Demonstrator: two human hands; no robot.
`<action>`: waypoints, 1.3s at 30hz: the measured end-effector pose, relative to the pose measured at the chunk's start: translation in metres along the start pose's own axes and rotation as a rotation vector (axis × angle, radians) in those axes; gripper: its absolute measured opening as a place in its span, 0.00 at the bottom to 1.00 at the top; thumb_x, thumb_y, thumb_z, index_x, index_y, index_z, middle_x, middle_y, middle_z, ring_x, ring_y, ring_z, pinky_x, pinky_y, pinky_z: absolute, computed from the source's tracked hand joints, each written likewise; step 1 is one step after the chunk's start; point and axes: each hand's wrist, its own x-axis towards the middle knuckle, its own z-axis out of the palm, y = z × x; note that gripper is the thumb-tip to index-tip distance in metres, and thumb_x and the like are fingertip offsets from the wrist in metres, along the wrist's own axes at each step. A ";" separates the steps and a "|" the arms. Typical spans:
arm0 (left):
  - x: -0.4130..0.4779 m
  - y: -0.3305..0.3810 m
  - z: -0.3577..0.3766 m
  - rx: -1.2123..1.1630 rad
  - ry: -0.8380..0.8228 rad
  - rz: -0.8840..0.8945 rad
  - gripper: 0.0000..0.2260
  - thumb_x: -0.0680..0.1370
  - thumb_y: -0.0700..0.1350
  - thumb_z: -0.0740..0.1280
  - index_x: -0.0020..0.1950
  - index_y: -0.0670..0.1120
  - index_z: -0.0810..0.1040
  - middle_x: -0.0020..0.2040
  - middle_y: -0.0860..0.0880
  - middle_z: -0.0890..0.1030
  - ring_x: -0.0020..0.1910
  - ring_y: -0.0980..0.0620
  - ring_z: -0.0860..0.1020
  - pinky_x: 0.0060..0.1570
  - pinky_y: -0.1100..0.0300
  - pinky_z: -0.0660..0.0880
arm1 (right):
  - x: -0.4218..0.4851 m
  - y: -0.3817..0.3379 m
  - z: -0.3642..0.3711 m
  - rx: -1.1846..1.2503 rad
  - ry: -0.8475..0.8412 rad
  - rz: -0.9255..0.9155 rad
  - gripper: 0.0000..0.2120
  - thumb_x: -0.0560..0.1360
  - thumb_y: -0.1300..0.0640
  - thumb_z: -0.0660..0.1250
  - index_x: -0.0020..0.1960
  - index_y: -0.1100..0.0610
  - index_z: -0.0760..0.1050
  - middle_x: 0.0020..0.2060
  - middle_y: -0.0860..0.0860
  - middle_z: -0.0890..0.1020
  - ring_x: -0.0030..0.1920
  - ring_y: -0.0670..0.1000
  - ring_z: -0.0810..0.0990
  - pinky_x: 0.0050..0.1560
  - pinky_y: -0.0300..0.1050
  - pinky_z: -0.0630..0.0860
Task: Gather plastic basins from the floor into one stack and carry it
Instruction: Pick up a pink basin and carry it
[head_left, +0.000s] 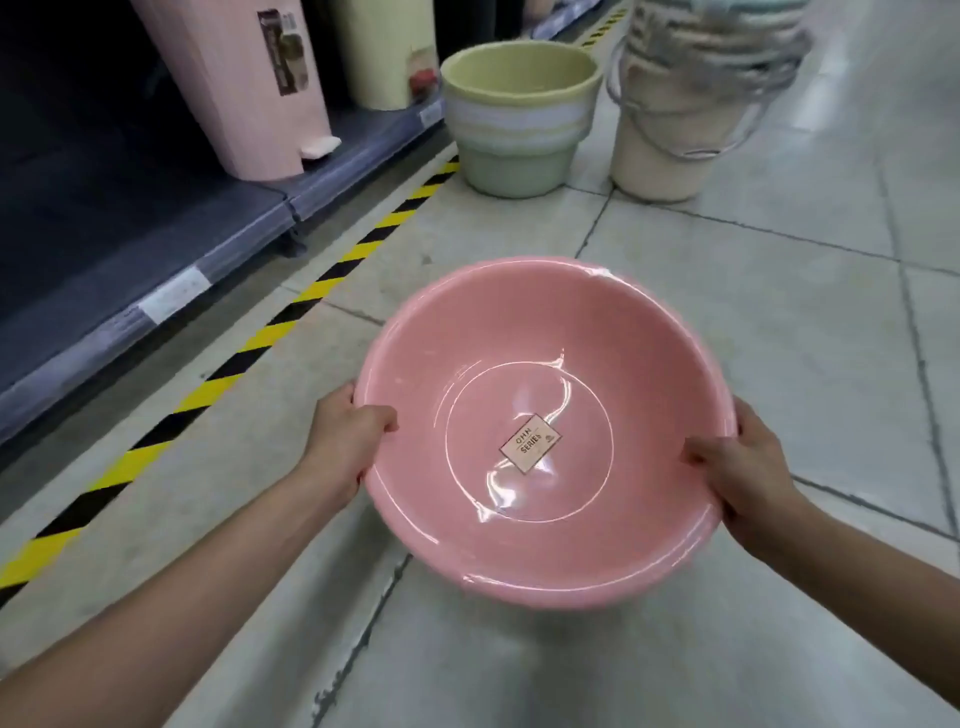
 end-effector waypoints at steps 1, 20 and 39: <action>-0.007 0.004 0.033 0.018 -0.060 0.012 0.13 0.68 0.29 0.64 0.48 0.43 0.80 0.38 0.43 0.82 0.33 0.45 0.78 0.34 0.57 0.77 | -0.003 0.003 -0.034 0.018 0.072 0.009 0.30 0.69 0.73 0.61 0.66 0.50 0.73 0.51 0.54 0.80 0.49 0.59 0.81 0.43 0.53 0.80; -0.444 -0.051 0.467 0.408 -1.298 0.162 0.12 0.67 0.28 0.63 0.42 0.43 0.79 0.35 0.44 0.77 0.33 0.45 0.74 0.34 0.57 0.73 | -0.393 0.180 -0.443 0.476 1.426 0.227 0.30 0.67 0.76 0.60 0.61 0.49 0.76 0.46 0.50 0.82 0.42 0.54 0.79 0.39 0.45 0.77; -0.495 -0.099 0.454 0.770 -1.418 0.319 0.16 0.67 0.33 0.64 0.53 0.43 0.79 0.43 0.43 0.79 0.40 0.41 0.77 0.37 0.53 0.76 | -0.445 0.262 -0.391 0.633 1.460 0.393 0.33 0.69 0.73 0.63 0.69 0.49 0.69 0.52 0.50 0.80 0.55 0.57 0.80 0.55 0.57 0.80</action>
